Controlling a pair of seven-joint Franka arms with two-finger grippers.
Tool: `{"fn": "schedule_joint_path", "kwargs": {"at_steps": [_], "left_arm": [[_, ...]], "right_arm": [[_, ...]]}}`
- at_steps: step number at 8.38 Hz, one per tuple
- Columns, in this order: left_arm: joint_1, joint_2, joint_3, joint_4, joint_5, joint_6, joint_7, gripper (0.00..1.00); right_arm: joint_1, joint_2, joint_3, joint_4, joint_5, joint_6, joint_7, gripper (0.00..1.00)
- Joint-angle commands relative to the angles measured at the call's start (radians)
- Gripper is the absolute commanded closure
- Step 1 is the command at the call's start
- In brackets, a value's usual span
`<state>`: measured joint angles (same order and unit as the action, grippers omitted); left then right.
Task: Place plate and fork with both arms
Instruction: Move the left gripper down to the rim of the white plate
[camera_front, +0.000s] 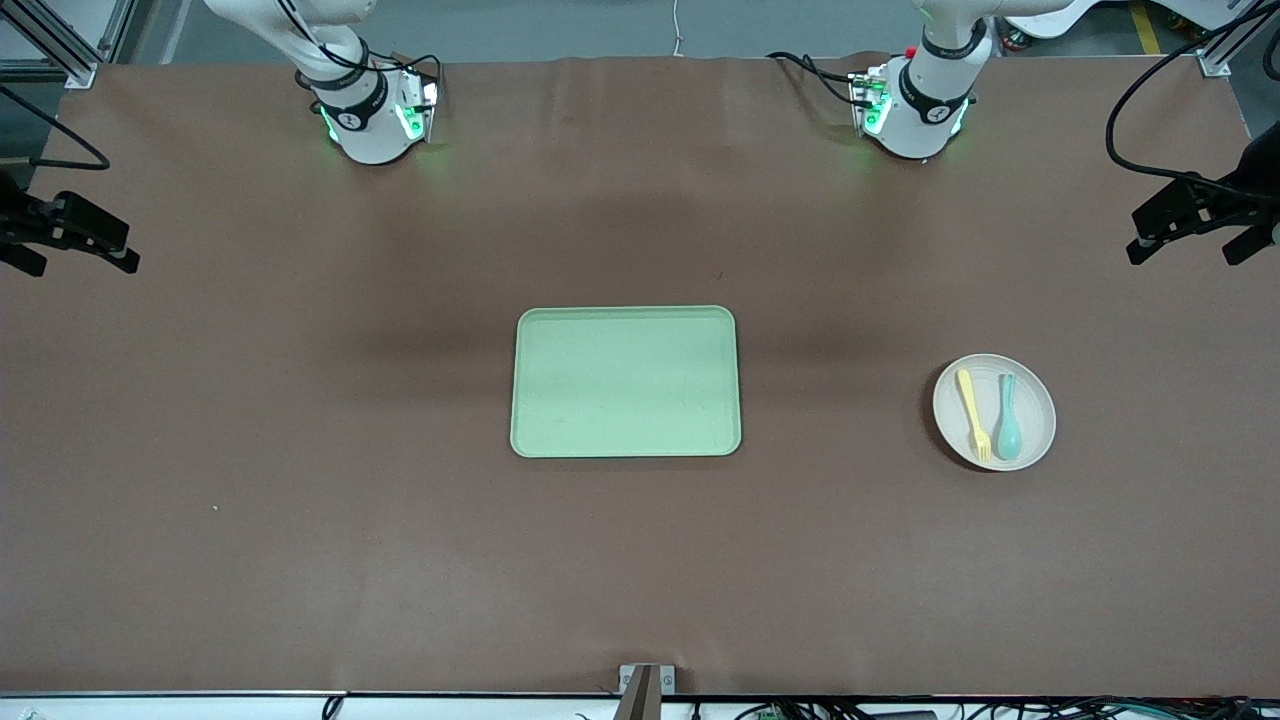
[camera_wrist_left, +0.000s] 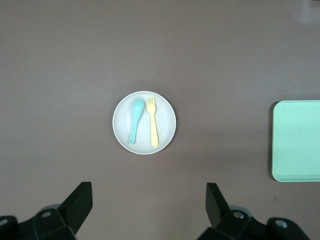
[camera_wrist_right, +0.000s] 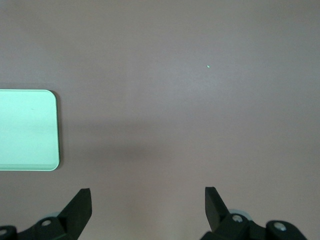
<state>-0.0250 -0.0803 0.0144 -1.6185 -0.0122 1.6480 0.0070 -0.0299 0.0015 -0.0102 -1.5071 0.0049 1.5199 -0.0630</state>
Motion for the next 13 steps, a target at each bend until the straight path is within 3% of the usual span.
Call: {"fn": "schedule_joint_path", "kwargs": {"at_steps": [1, 3, 6, 9, 11, 12, 13], "left_arm": [[0.000, 0.005, 0.001, 0.026, 0.018, -0.037, 0.010, 0.00], [0.004, 0.040, 0.005, 0.016, 0.014, -0.046, -0.008, 0.00], [0.089, 0.250, 0.006, 0.028, 0.011, -0.028, 0.113, 0.01], [0.227, 0.486, 0.004, 0.028, -0.128, 0.146, 0.289, 0.00], [0.273, 0.644, 0.004, 0.028, -0.137, 0.266, 0.384, 0.01], [0.298, 0.702, -0.002, 0.028, -0.138, 0.321, 0.437, 0.05], [0.307, 0.753, -0.002, 0.028, -0.158, 0.370, 0.477, 0.15]], "right_arm": [[0.002, -0.011, 0.003, -0.016, -0.013, 0.009, 0.015, 0.00], [0.004, -0.011, 0.003, -0.027, -0.014, 0.016, 0.015, 0.00], [0.018, -0.011, 0.004, -0.047, -0.017, 0.020, 0.017, 0.00], [0.018, -0.011, 0.004, -0.053, -0.017, 0.036, 0.017, 0.00], [0.018, -0.011, 0.004, -0.055, -0.017, 0.040, 0.017, 0.00], [0.018, -0.011, 0.004, -0.055, -0.017, 0.040, 0.019, 0.00], [0.018, -0.011, 0.004, -0.055, -0.017, 0.040, 0.019, 0.00]]}}
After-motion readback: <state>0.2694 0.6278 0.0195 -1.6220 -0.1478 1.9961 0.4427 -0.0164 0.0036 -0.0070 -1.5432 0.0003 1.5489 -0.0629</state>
